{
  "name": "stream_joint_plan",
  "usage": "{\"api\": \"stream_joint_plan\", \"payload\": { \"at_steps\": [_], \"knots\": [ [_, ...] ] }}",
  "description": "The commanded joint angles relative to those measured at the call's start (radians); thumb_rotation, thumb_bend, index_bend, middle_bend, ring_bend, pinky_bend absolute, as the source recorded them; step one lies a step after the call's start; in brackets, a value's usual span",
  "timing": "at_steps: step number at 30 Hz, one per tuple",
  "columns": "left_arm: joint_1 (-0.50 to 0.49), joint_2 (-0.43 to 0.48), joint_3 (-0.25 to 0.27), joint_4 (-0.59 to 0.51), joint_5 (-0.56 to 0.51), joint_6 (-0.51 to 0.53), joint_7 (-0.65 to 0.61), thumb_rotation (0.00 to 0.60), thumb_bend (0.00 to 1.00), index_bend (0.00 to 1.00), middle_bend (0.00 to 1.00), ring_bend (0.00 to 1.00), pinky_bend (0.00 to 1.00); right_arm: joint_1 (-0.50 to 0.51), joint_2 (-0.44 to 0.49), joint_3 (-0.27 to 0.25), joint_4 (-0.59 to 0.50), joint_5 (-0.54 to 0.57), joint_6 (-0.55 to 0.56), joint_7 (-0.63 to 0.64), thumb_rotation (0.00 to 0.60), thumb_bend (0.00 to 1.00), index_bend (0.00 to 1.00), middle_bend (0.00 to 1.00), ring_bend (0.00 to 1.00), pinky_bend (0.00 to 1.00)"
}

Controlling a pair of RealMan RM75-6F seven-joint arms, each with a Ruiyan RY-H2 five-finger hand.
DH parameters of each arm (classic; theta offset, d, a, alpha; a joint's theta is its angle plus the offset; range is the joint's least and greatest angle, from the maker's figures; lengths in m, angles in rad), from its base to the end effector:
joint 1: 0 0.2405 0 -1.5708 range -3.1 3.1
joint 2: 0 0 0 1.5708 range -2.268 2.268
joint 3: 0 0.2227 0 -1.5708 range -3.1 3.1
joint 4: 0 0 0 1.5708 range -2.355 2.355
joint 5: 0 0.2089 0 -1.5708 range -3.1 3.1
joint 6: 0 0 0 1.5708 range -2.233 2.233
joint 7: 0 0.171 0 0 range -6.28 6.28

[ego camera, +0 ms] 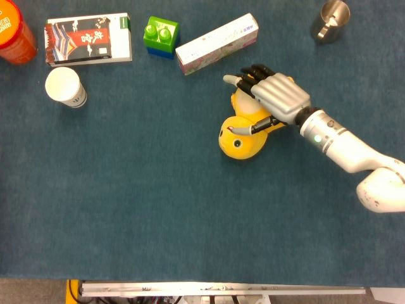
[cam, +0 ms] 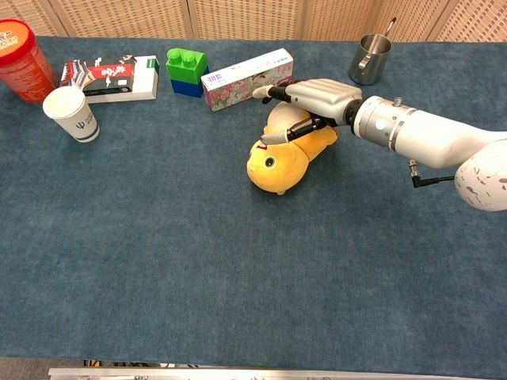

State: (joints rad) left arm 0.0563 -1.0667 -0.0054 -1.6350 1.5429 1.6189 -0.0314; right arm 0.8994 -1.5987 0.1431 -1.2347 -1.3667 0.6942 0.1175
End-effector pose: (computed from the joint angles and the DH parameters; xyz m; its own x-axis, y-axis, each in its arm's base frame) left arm -0.2935 0.1555 0.1693 0.4002 -0.0318 0.9159 0.9146 0.0774 -0.3970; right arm -0.0981 -0.3659 -0.0648 0.4424 -0.4367 0.7833 -0.8306 -0.5289 0.1742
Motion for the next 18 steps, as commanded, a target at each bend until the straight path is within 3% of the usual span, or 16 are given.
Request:
{"api": "stream_joint_plan", "payload": {
  "at_steps": [1,18],
  "knots": [
    [-0.001,-0.001,0.0,-0.001,0.002,0.0,0.002,0.6,0.15,0.12,0.1,0.09,0.0,0.001,0.007,0.003,-0.019,-0.016,0.015,0.018,0.131,0.0,0.07,0.14,0.0,0.0],
    [0.009,0.001,-0.001,0.006,-0.01,0.004,-0.003,0.6,0.15,0.12,0.1,0.09,0.0,0.032,-0.083,-0.019,0.098,0.022,-0.055,-0.001,0.132,0.0,0.06,0.14,0.0,0.0]
  ]
}}
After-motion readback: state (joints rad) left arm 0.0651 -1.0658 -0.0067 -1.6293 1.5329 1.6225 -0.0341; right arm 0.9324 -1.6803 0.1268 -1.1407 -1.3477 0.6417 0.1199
